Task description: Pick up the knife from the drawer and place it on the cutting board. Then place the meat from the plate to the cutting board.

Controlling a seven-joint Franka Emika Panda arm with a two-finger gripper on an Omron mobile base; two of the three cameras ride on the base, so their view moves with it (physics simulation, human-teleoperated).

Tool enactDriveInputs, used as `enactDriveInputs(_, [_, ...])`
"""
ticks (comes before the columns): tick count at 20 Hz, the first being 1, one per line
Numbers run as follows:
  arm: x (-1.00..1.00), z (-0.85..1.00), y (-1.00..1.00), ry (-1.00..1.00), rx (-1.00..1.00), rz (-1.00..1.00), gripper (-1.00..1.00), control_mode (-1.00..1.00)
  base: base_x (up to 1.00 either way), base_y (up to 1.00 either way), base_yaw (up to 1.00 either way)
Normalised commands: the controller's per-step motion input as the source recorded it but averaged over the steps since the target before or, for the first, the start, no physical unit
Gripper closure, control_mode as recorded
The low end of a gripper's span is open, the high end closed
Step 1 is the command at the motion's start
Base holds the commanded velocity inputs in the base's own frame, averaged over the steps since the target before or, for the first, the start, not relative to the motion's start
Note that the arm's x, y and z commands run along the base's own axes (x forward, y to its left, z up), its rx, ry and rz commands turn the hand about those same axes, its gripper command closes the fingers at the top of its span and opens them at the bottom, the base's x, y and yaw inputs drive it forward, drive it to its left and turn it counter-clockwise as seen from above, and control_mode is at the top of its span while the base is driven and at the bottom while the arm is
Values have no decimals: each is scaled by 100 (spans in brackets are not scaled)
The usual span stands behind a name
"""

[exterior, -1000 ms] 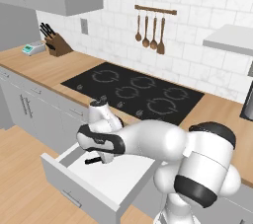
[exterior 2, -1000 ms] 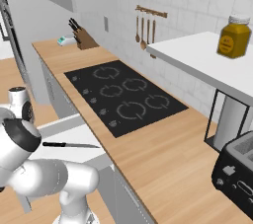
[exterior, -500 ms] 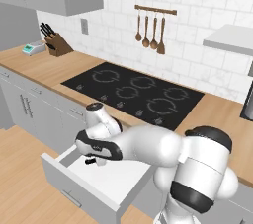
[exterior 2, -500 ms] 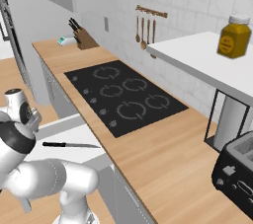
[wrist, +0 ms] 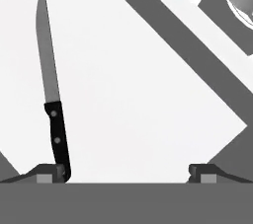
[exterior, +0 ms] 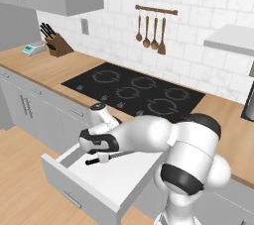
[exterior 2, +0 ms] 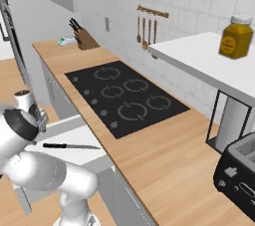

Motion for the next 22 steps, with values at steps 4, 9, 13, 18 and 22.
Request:
enactDriveInputs(4, [28,-35,-15,0,0,-2,-100,-100,0,0,0])
enactDriveInputs(9, [31,-33,-1,0,-3,-9,-100,-100,0,0,0])
enactDriveInputs(13, [26,-37,0,0,-6,-14,-100,-100,0,0,0])
enactDriveInputs(18, [36,-27,0,0,-4,-16,-100,-100,0,0,0])
enactDriveInputs(22, [24,-7,14,0,-1,-5,-100,-100,0,0,0])
